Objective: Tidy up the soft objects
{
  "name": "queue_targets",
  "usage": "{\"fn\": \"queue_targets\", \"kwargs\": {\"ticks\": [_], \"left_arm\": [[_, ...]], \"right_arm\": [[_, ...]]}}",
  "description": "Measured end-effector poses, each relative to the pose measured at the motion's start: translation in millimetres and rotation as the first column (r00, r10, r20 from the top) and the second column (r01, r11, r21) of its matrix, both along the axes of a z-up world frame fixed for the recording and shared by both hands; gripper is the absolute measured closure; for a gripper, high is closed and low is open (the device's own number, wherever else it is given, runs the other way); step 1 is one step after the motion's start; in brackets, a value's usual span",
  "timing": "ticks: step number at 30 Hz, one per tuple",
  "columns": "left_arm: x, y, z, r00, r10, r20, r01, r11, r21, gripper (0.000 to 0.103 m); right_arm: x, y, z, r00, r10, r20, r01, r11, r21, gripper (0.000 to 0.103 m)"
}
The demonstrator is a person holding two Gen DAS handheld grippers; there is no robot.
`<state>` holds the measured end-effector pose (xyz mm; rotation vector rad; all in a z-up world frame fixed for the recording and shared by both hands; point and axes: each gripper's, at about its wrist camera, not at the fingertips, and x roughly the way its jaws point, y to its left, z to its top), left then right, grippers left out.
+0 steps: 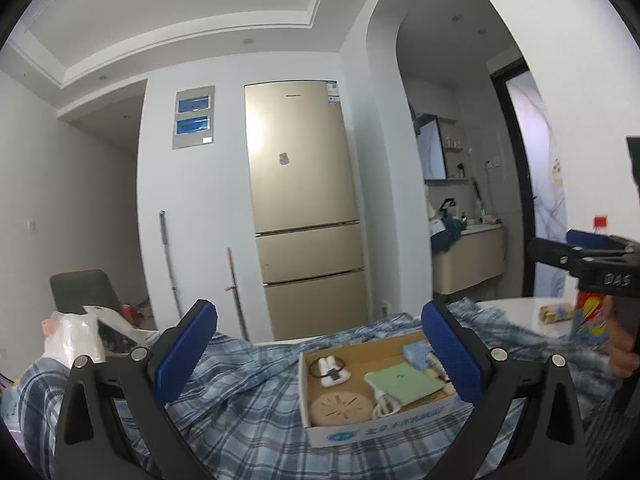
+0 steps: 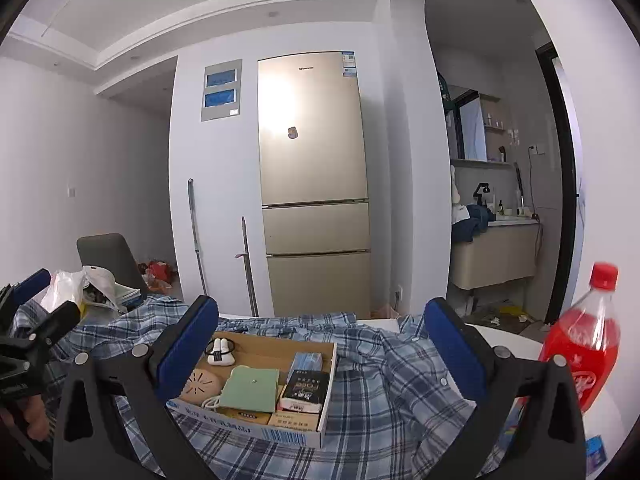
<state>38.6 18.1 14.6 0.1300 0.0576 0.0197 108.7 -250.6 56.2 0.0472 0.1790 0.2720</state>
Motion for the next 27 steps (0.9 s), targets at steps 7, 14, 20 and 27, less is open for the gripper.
{"fn": "queue_targets", "kwargs": {"ticks": [7, 14, 20, 27], "left_arm": [[6, 16, -13, 1.0, -0.001, -0.019, 0.0, 0.998, -0.058, 0.0], [7, 14, -17, 1.0, -0.007, -0.026, 0.006, 0.999, -0.039, 0.0], [5, 10, -18, 1.0, 0.009, -0.02, -0.009, 1.0, -0.025, 0.0], [8, 14, -17, 0.999, 0.008, -0.033, -0.009, 0.999, -0.038, 0.0]], "right_arm": [[2, 1, -27, 1.0, -0.007, -0.007, 0.006, 1.0, -0.023, 0.0], [1, 4, -35, 1.0, -0.007, -0.012, 0.006, 0.999, -0.049, 0.0], [-4, 6, -34, 1.0, -0.01, 0.016, 0.011, 0.998, -0.057, 0.0], [-3, 5, -35, 1.0, -0.008, 0.015, 0.008, 0.999, -0.051, 0.0]]}}
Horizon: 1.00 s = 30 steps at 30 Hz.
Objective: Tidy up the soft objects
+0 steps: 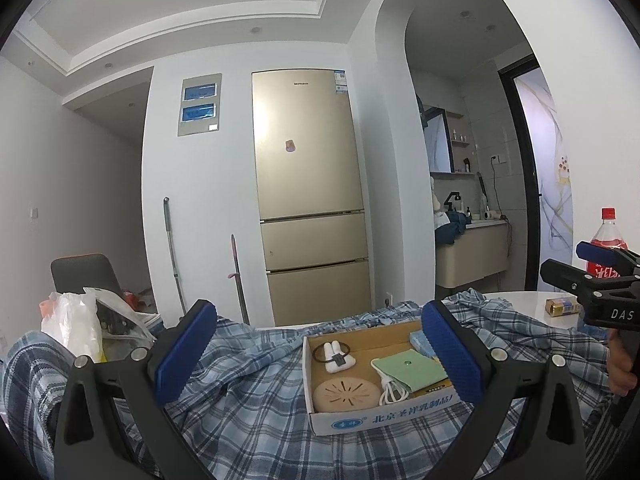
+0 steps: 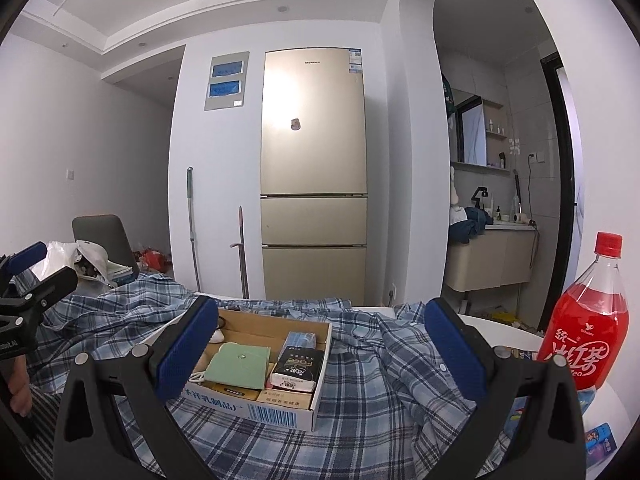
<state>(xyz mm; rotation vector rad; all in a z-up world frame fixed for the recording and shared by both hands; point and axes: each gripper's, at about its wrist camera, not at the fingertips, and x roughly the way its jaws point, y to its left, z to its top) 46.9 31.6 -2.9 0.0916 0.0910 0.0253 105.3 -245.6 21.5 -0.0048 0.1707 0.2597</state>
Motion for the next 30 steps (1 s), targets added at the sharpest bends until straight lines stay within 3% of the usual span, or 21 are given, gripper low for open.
{"fn": "queue_targets", "kwargs": {"ticks": [30], "left_arm": [[4.4, 2.8, -1.7, 1.0, 0.0, -0.019, -0.001, 1.0, -0.015, 0.0]], "right_arm": [[1.8, -2.8, -1.9, 1.0, -0.001, -0.017, 0.001, 1.0, 0.006, 0.0]]}}
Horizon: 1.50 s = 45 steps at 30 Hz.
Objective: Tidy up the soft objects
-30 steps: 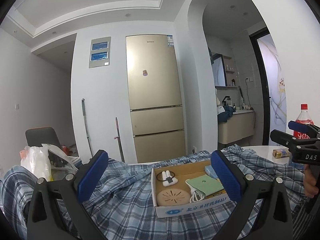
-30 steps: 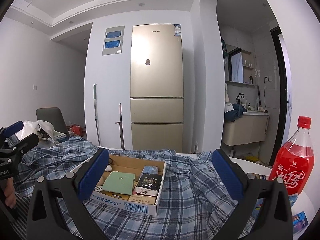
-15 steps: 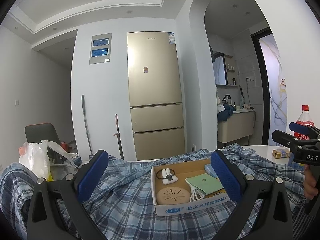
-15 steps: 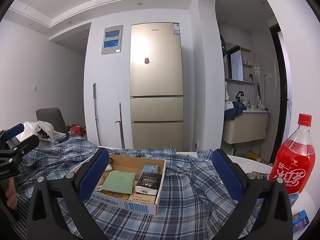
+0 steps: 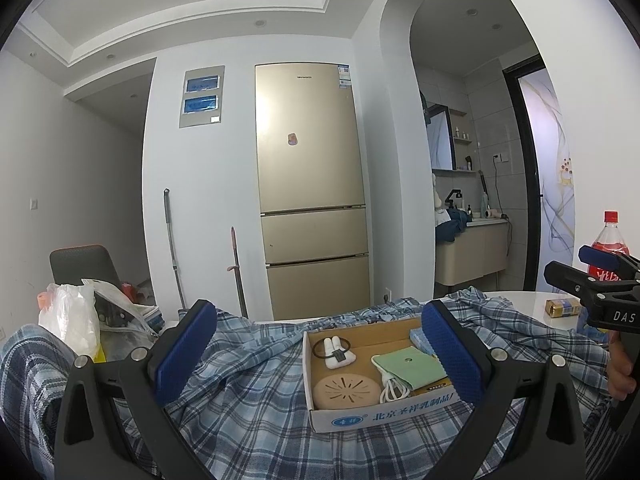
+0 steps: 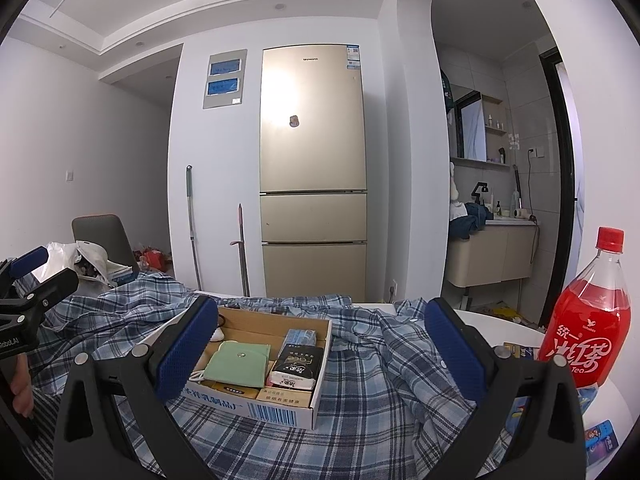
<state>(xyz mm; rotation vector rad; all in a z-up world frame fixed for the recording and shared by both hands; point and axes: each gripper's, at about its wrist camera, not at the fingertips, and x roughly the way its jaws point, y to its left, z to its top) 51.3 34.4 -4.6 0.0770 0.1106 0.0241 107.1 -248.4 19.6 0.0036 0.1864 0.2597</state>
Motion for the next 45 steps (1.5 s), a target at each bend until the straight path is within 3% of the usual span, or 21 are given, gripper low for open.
{"fn": "queue_targets", "kwargs": {"ticks": [45], "left_arm": [[0.1, 0.5, -1.0, 1.0, 0.008, -0.003, -0.008, 1.0, -0.006, 0.0]], "right_arm": [[0.8, 0.3, -1.9, 1.0, -0.002, -0.005, 0.002, 1.0, -0.001, 0.0]]}}
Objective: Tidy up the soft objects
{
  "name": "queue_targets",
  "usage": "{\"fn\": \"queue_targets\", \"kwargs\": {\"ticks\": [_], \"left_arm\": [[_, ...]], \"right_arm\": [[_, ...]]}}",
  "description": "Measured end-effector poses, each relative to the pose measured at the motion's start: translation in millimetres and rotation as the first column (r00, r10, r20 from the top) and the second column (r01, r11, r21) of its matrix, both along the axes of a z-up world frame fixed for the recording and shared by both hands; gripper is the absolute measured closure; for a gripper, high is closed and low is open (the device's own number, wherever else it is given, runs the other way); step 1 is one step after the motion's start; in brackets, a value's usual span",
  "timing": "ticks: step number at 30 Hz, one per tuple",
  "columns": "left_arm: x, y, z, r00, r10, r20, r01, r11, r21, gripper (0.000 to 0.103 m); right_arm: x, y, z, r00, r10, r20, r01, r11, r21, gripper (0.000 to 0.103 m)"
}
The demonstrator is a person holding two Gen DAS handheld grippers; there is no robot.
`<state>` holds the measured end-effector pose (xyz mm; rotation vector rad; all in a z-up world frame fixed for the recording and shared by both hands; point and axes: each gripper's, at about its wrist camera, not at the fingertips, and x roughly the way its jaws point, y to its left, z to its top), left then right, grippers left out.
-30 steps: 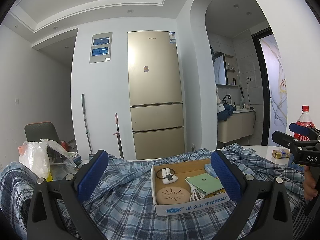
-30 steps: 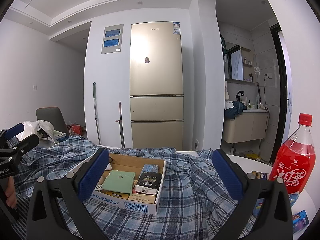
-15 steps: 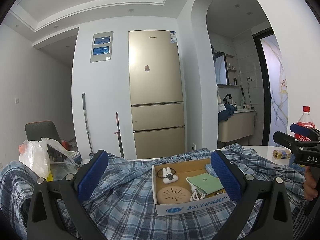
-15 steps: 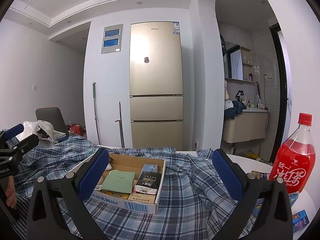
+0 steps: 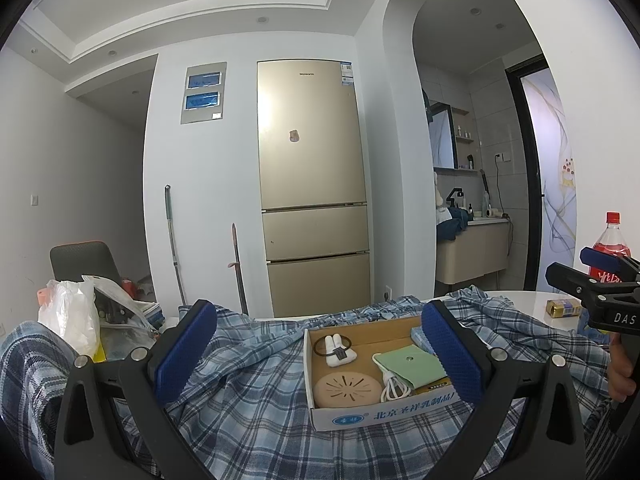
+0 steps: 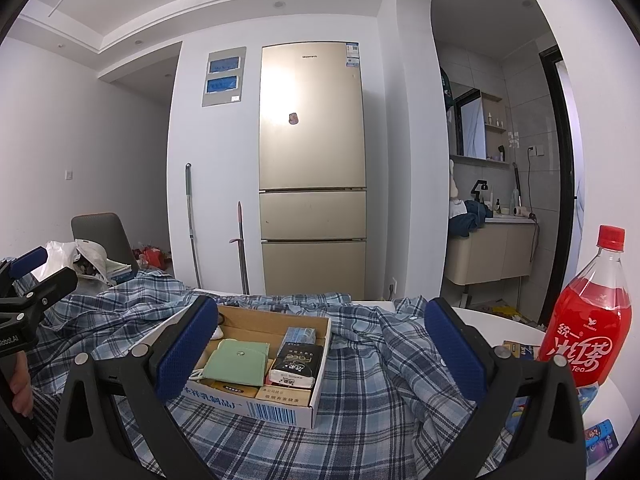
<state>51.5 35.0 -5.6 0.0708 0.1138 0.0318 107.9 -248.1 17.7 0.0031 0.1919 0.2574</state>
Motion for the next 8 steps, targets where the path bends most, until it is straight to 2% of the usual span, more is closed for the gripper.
{"fn": "queue_targets", "kwargs": {"ticks": [8], "left_arm": [[-0.2, 0.0, 0.1, 1.0, 0.0, -0.001, 0.0, 1.0, -0.001, 0.0]], "right_arm": [[0.1, -0.2, -1.2, 1.0, 0.0, -0.002, 0.0, 1.0, -0.002, 0.0]]}}
